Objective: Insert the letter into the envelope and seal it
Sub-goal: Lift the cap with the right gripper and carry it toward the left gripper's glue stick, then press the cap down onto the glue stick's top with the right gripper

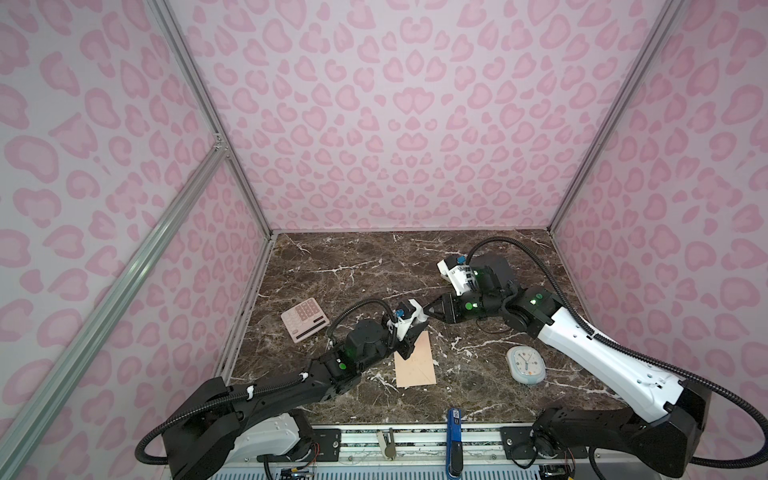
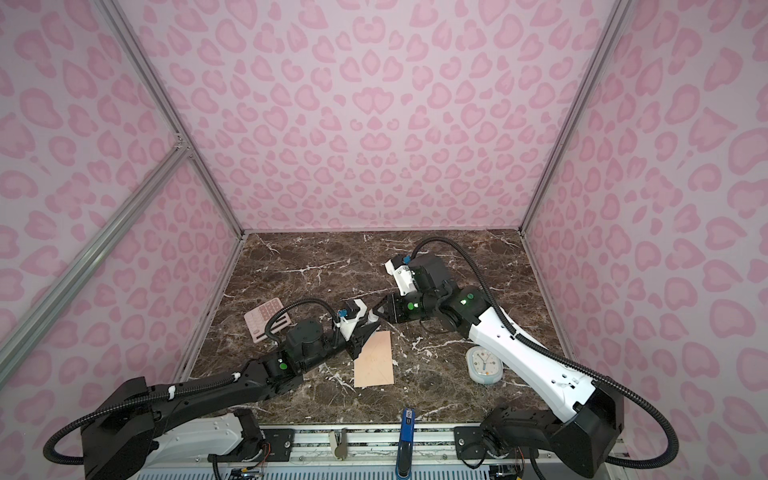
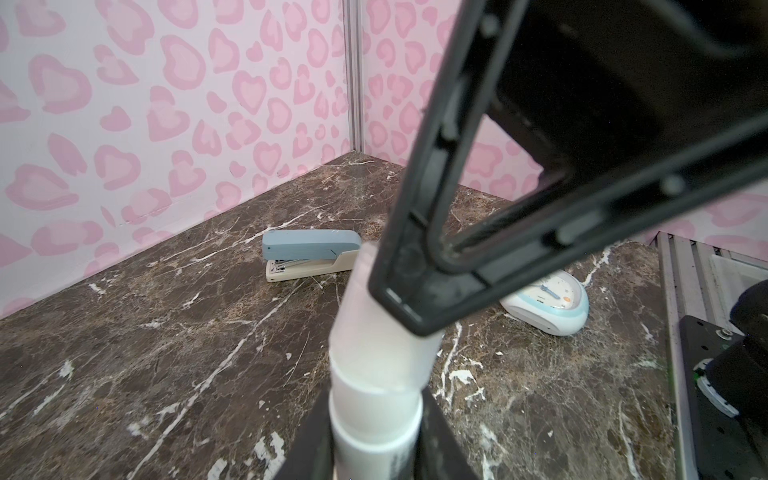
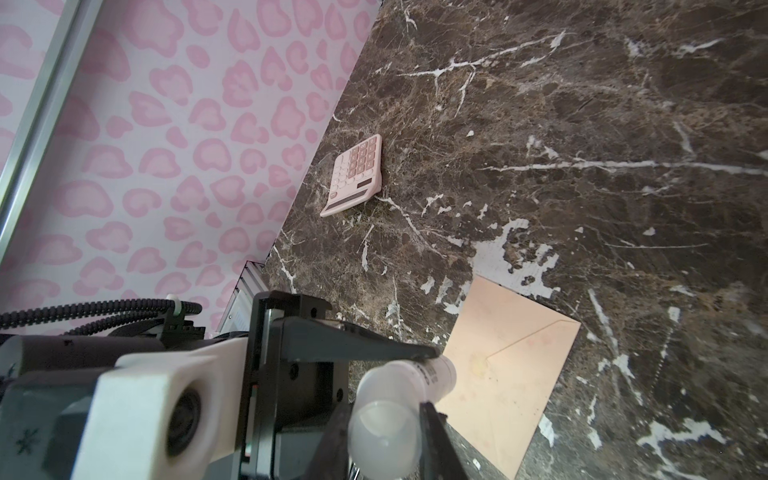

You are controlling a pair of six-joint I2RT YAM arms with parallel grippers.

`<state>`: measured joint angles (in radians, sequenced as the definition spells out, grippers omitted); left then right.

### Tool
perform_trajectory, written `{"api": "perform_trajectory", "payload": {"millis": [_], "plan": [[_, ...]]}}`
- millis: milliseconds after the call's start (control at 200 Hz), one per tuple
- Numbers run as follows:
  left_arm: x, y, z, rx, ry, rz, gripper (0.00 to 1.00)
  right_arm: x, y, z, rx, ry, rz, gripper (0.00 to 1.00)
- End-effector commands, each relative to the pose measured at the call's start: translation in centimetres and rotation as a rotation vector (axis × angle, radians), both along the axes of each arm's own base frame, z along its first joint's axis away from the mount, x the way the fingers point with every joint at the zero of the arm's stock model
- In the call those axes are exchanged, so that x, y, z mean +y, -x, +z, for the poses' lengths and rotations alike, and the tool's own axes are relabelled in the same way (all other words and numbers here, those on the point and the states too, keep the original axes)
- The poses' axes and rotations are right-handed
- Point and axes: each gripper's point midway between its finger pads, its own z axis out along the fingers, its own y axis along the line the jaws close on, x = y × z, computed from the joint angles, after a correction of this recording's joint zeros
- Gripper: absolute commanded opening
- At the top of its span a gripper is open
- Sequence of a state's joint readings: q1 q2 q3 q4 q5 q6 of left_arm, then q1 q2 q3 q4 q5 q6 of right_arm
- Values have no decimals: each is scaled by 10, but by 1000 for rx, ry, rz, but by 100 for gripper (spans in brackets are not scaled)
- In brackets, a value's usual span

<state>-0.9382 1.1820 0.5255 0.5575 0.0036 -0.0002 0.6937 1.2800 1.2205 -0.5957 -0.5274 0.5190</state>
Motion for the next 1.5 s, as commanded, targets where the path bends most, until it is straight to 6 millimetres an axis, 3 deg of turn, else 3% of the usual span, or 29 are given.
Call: {"api": "perform_trajectory", "payload": {"millis": [0, 815, 1280, 1495], "plan": [[-8, 4, 28, -69, 62, -43, 4, 7, 8, -2, 13, 2, 51, 26], [-8, 6, 27, -82, 43, -36, 4, 3, 9, -33, 34, 219, 66, 24], [-2, 10, 39, -118, 75, -27, 4, 4, 14, -52, 78, 280, 87, 24], [4, 13, 50, -148, 116, -17, 4, 8, 18, -74, 118, 331, 100, 23]]}}
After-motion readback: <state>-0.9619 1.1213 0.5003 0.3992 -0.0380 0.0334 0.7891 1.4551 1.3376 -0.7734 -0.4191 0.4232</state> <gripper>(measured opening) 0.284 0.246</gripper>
